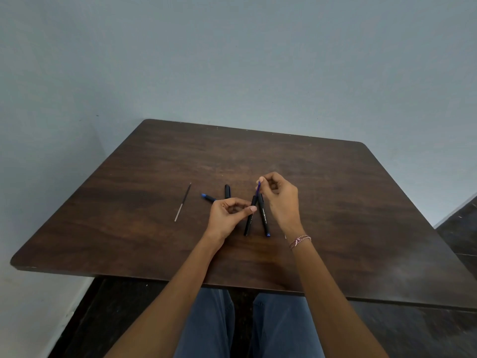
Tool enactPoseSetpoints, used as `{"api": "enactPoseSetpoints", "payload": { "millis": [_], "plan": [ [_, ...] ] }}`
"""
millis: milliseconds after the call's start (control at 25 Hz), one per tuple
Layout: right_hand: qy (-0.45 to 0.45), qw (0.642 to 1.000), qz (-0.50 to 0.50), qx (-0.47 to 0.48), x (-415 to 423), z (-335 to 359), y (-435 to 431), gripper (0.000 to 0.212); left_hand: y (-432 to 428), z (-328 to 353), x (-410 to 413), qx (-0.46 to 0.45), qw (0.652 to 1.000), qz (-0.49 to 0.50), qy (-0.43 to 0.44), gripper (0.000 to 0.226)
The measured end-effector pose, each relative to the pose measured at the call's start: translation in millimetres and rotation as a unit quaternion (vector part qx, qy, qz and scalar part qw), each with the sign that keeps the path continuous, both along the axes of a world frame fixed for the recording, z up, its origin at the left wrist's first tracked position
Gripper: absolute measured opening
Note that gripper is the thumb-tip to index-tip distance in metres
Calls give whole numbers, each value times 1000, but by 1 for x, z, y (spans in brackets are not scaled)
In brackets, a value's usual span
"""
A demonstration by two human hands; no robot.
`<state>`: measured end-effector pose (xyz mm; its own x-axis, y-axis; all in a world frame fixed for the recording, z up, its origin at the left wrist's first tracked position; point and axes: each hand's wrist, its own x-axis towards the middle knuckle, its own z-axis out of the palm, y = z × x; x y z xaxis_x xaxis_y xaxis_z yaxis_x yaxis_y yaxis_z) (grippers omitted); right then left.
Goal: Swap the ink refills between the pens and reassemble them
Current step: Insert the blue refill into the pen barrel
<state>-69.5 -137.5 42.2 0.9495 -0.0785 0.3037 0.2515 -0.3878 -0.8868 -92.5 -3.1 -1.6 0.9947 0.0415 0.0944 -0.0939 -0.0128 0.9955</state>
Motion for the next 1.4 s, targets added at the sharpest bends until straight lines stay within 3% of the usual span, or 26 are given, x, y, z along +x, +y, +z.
{"api": "enactPoseSetpoints", "payload": {
  "millis": [280,600,800,920,1120,1240,1400],
  "plan": [
    [-21,999,41,7,-5,1,21,13,4,-1,-4,7,999,20,-32,16],
    [14,994,106,-2,-5,6,54,15,22,-1,-19,-67,994,80,-28,13],
    [61,985,160,15,9,6,58,30,41,-2,-20,-68,989,128,-30,11],
    [14,986,97,-138,31,-4,64,22,47,-4,-19,-74,986,145,-28,11],
    [-62,912,95,-395,48,-19,82,16,47,-6,-14,-104,979,171,-25,10],
    [-80,883,114,-449,51,-25,90,21,47,-6,-13,-119,978,168,-23,8],
    [-45,882,144,-447,49,-22,92,30,47,-5,-13,-116,980,163,-24,12]
  ]
}}
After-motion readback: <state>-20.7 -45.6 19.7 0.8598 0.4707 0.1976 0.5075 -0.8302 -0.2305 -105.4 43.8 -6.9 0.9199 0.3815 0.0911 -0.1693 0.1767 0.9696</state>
